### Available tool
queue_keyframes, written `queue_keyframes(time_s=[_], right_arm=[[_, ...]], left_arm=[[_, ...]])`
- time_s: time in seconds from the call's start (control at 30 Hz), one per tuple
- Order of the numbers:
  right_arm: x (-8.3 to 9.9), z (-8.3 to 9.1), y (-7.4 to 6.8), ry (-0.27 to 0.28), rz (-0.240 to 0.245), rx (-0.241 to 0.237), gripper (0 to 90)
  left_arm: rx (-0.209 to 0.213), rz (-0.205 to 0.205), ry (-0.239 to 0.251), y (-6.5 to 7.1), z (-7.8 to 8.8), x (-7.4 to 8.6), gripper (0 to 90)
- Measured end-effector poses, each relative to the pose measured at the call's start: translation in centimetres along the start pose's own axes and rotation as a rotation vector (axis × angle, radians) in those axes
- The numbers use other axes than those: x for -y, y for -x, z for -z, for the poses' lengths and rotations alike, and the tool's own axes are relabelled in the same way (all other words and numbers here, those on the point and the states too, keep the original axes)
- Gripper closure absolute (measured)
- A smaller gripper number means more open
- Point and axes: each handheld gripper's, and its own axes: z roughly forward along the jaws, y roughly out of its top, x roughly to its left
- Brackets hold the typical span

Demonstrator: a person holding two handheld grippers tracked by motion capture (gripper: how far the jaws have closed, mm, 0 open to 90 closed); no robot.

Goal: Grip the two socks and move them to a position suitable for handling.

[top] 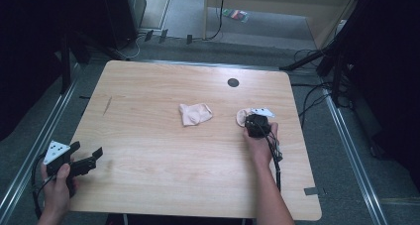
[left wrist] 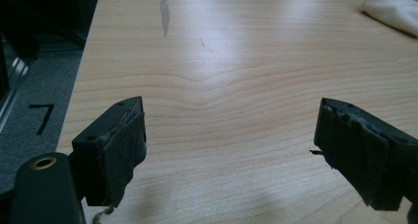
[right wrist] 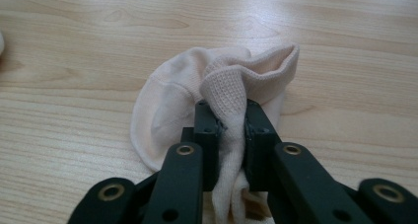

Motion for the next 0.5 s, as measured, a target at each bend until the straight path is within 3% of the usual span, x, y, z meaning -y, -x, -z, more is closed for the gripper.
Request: queue_keyframes(time_s=[0.03, 0.1, 0.27, 0.3, 0.37, 0.43, 0.5], right_arm=[[0.1, 0.2, 0.4, 0.001, -0.039, -0.017, 82.7], [0.2, 0.5, 0.7, 0.008, -0.069, -0.040, 83.1], [-0.3, 2.2, 0.7, 0.045, -0.042, -0.064, 83.2], [-0.9, 3.6, 0.5, 0.079, -0.029, -0.083, 83.2], [-1.1, 4.1, 0.4, 0.088, -0.026, -0.087, 83.2], [-1.9, 6.2, -0.2, 0.124, -0.032, -0.123, 83.2], [-2.2, 7.1, -0.6, 0.143, -0.022, -0.121, 83.1]], left_arm=[[-0.002, 0.004, 0.004, 0.0, 0.0, 0.0, 13.3], [-0.002, 0.002, 0.002, 0.0, 0.0, 0.0, 13.5], [-0.002, -0.010, 0.000, 0.2, 0.0, 0.0, 13.5], [-0.001, -0.009, 0.001, 0.2, 0.0, 0.0, 13.5], [0.001, -0.006, 0.000, 0.1, 0.0, 0.0, 13.5], [-0.001, -0.005, 0.001, 0.2, 0.0, 0.0, 13.5], [-0.004, -0.007, -0.002, 0.2, 0.0, 0.0, 13.6]])
